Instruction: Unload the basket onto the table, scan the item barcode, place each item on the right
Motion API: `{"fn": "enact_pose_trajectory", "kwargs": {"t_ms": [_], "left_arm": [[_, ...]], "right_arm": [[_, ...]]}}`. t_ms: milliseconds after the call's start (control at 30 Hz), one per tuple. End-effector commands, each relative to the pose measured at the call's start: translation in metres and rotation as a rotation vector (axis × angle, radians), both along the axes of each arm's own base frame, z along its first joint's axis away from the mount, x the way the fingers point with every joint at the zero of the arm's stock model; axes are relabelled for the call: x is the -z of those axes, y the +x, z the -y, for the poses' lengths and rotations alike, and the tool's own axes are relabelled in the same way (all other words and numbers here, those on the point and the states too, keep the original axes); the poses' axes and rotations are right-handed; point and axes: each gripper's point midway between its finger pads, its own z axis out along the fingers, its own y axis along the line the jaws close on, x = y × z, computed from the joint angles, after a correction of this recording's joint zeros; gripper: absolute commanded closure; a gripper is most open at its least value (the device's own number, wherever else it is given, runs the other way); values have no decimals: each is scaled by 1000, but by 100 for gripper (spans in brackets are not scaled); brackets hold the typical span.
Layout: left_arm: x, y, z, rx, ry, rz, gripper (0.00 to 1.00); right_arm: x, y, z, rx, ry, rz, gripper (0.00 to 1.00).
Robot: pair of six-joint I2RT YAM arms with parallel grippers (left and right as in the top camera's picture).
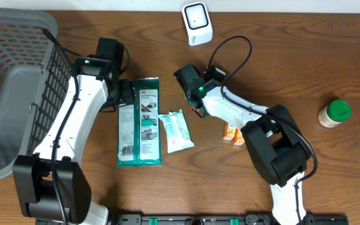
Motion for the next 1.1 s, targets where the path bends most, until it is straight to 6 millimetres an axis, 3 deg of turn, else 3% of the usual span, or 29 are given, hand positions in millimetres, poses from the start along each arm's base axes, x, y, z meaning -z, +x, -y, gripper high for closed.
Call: {"fn": "enact_pose_trajectory", "kwargs": {"t_ms": [0,67,233,633,700,767,833,867,967,1067], "left_arm": [[-5,3,-2,-2,7,13,13],[-5,3,-2,-2,7,13,13],[-5,3,-2,-2,7,13,13],[-5,3,-2,-2,7,13,13],[-5,2,-2,-2,7,13,13],[-5,3,-2,-2,7,13,13],[-5,3,-2,-2,7,13,13],[-5,3,-2,-2,7,13,13],[-5,3,-2,-2,7,13,13],[-5,3,-2,-2,7,13,13]], "right_arm": [[-9,0,5,-74,-9,-21,64],[-5,-5,2,-102,1,-50,58],[0,-18,-4,-126,16,-103,55],[5,-33,-12,-159,-10,-139,51],[9,-35,-10,-158,-19,-150,57],[14,-37,-8,-157,-27,-164,69],[16,-38,-8,-176,-40,-172,94],[16,-37,-8,-200,-50,-173,99],[-1,-30,-11,-338,-94,-150,99],[-45,-20,-11,-473,-138,-100,99]]}}
